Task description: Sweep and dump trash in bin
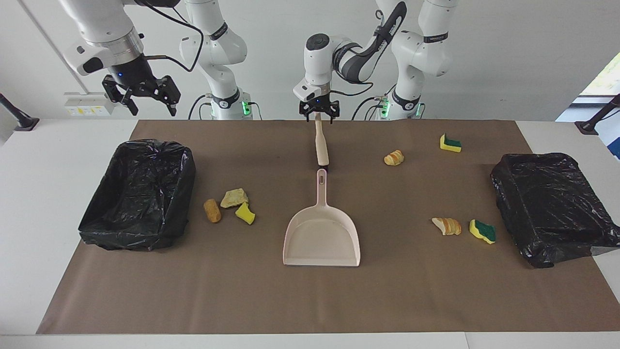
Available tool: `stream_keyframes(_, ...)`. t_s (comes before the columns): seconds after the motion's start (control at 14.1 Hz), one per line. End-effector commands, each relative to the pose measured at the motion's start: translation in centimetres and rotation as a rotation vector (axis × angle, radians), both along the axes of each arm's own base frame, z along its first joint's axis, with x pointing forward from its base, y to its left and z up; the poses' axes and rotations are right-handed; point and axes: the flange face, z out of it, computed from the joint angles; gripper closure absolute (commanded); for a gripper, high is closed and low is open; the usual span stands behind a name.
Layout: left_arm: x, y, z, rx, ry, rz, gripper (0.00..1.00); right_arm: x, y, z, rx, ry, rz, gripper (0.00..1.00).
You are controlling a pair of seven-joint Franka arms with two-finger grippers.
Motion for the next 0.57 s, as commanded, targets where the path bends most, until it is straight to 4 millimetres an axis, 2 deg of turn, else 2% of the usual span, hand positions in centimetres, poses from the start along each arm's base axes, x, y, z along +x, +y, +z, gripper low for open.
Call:
stream_keyframes(0.0,-0.3,0.3,-0.3,-0.014,0.001,0.022,0.69,-0.9,0.2,-0.6,0.022,-0.010,0.027,0.00)
stream_keyframes(0.07,-0.1,0.3,-0.3,-0.013,0.003,0.020,0.86,-0.9,0.2,-0.9,0.024,-0.004,0.028,0.00)
stream_keyframes(0.14,0.0,0.3,-0.3,-0.011,0.006,0.016,0.97,-1.0,0.3,-0.9,0.024,-0.003,0.030,0.00)
stream_keyframes(0.35,1.9,0.8,1.3,-0.032,-0.007,0.044,1.00,-1.2,0.3,-0.9,0.024,-0.001,0.030,0.00)
stream_keyframes(0.5,3.8,1.8,2.4,0.016,0.022,0.098,1.00,-1.2,0.3,-1.1,0.024,0.004,0.024,0.00)
